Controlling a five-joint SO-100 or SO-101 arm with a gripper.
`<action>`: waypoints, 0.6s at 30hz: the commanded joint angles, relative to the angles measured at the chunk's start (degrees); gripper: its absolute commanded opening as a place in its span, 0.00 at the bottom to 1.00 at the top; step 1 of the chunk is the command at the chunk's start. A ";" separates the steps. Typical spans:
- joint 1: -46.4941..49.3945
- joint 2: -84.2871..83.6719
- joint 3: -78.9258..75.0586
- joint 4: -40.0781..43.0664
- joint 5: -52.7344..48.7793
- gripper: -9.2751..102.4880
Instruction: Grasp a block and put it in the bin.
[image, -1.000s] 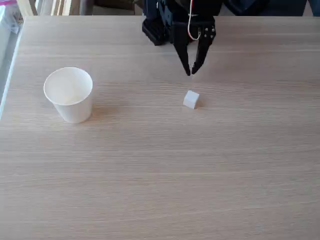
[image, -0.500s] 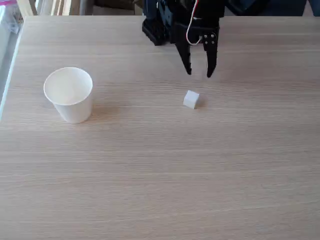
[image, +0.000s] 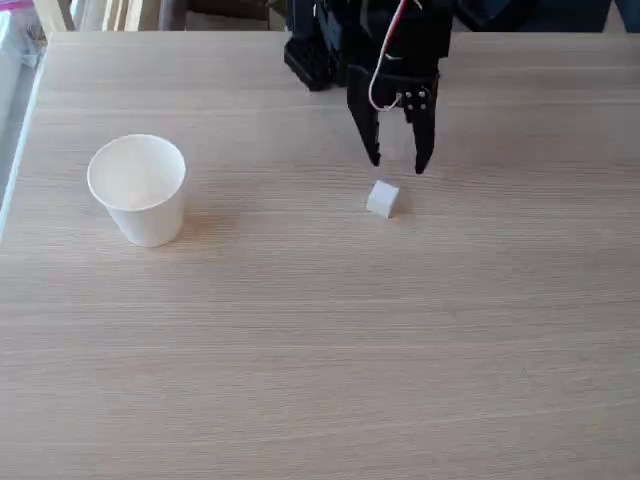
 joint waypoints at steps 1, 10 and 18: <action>0.44 -1.85 -3.08 -1.05 -0.70 0.34; 3.08 -5.80 -5.54 -1.14 -2.55 0.34; 3.96 -8.00 -5.54 -1.76 -3.43 0.34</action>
